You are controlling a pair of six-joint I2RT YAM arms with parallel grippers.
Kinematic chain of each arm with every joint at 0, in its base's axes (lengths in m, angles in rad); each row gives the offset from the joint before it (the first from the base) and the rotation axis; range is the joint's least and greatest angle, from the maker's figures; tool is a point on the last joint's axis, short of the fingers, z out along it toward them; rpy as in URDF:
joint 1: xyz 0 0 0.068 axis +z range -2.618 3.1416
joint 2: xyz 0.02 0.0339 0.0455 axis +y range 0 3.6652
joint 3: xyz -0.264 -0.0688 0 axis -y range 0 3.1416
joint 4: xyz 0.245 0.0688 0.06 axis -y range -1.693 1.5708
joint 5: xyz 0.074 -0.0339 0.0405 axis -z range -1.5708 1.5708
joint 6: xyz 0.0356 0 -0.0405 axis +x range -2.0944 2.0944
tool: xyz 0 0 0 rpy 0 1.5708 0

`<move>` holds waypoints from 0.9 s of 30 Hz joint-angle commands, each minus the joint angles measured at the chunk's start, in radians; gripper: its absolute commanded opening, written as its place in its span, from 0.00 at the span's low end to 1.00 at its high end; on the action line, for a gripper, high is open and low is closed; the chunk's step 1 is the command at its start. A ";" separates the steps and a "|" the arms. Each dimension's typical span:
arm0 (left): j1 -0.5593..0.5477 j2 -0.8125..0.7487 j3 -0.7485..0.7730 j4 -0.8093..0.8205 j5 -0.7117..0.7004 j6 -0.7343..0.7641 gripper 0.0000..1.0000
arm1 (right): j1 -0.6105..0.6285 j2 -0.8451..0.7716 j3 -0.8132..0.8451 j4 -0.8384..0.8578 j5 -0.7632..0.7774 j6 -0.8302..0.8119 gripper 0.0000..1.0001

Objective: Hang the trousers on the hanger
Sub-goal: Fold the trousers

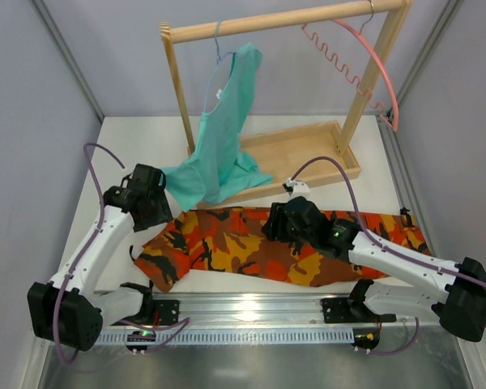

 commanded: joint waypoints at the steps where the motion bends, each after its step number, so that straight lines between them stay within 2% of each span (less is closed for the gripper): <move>1: -0.007 0.003 0.010 0.035 0.107 0.051 0.63 | 0.005 -0.030 0.037 -0.005 0.071 -0.011 0.52; 6: -0.007 0.065 -0.011 0.083 0.191 0.057 0.63 | -0.001 -0.050 -0.021 0.003 0.139 -0.018 0.52; 7: -0.007 0.091 -0.022 0.087 0.208 0.053 0.63 | -0.033 -0.050 -0.035 0.003 0.141 0.002 0.52; 10: -0.007 0.127 -0.023 0.081 0.194 0.048 0.63 | -0.082 -0.047 -0.072 -0.020 0.135 0.045 0.52; 14: -0.007 0.139 -0.016 0.081 0.139 0.039 0.61 | -0.179 -0.050 -0.092 -0.057 0.211 0.073 0.52; 17: -0.007 0.179 0.007 0.067 0.102 0.048 0.45 | -0.269 -0.034 -0.114 -0.048 0.206 0.075 0.52; 22: -0.006 0.211 0.013 0.061 0.075 0.066 0.17 | -0.343 0.044 -0.155 0.017 0.206 0.087 0.51; 24: -0.003 0.234 0.023 0.040 0.008 0.062 0.10 | -0.380 0.071 -0.154 0.011 0.206 0.117 0.50; 25: 0.009 0.243 0.029 0.028 -0.020 0.057 0.03 | -0.413 0.089 -0.147 0.002 0.222 0.131 0.49; 27: 0.025 0.274 0.055 -0.001 -0.098 0.036 0.00 | -0.447 0.129 -0.114 -0.037 0.248 0.175 0.48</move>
